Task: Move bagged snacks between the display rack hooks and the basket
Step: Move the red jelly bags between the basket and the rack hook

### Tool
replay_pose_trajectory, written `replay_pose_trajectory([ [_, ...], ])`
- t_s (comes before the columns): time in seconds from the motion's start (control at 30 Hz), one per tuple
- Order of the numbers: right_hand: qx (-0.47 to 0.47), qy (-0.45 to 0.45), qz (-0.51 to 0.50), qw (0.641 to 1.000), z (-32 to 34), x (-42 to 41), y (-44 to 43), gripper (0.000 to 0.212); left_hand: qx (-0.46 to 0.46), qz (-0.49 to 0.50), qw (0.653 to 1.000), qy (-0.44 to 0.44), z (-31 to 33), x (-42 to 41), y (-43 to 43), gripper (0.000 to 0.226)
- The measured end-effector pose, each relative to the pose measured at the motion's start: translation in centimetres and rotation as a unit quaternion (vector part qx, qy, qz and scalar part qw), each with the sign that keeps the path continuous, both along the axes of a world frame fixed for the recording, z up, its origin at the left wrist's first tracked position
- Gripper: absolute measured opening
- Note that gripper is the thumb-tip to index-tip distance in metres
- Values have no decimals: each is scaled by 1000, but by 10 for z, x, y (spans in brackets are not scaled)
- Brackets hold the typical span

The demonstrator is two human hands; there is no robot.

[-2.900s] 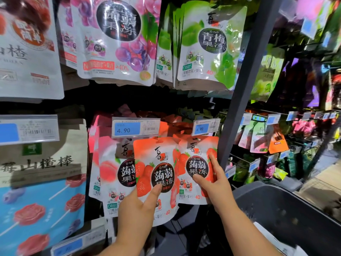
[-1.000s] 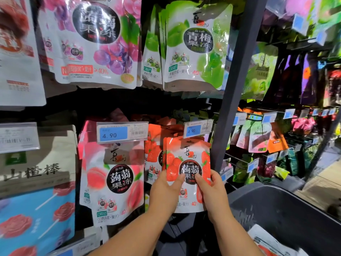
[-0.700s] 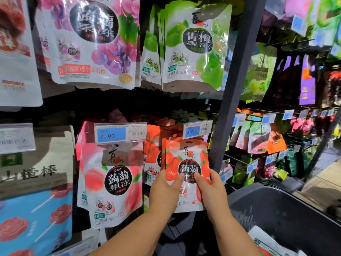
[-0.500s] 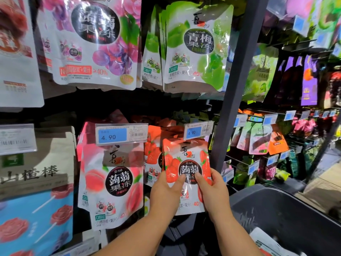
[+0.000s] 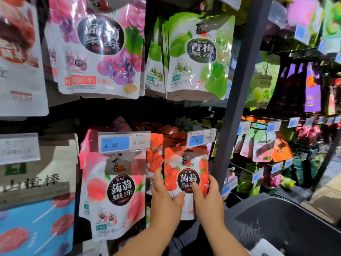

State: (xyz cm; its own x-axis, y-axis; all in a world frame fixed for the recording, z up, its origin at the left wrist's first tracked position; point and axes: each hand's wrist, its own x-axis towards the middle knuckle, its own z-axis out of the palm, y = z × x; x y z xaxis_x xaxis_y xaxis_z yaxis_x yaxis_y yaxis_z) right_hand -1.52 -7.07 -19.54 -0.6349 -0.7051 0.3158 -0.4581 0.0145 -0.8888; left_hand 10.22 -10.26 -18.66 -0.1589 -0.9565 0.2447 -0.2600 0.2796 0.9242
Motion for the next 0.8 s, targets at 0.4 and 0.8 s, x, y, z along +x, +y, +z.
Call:
replay_pose_trajectory([
  [0.4,65,-53,150,985,-11,-7,-11,86,-112,-21,991,-69,-22,0,-14,95],
  [0.8,98,-14,196,976,0,-15,-36,90,-80,-27,994,-76,-21,-3,-43,84],
])
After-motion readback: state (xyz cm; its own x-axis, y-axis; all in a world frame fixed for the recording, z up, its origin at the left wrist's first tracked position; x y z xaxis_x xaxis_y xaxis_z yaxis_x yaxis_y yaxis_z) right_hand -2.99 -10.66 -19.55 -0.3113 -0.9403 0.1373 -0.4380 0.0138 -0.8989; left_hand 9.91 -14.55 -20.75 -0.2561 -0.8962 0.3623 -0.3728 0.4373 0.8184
